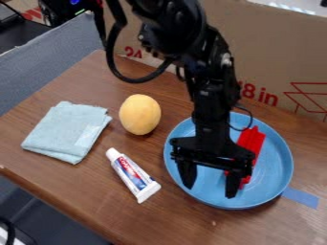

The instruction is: Move the red object from the blue plate to the table

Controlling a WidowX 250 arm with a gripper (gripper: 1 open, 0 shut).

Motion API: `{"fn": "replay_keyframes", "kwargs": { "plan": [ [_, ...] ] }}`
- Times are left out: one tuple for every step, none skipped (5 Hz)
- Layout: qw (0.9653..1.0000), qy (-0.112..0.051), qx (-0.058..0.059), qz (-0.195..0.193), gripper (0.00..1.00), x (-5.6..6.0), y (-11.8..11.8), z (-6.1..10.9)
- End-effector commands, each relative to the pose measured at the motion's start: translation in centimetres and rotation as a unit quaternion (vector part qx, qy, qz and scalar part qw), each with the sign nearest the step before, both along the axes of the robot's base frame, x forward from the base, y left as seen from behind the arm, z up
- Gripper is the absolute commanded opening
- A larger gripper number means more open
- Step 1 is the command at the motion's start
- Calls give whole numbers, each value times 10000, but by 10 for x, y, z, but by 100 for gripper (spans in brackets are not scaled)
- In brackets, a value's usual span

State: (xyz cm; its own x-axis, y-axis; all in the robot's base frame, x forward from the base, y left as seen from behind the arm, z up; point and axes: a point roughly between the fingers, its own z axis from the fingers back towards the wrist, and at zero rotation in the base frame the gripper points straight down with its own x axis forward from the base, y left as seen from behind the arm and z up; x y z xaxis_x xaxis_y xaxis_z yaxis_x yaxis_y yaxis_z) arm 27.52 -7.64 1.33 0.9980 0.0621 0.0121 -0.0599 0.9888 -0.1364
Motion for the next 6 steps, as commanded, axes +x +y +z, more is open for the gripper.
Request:
{"fn": "replay_keyframes", "kwargs": {
  "plan": [
    [9994,-310,-111,63,100,12,7,32],
    [9989,-400,-218,88,100,5,7,42],
    [9985,-503,-186,97,100,0,14,43],
    [9978,-650,-149,-31,100,-1,6,43],
    [9982,-578,-123,-46,100,8,6,48],
    [9971,-747,-67,-134,100,-4,2,55]
  ]
}}
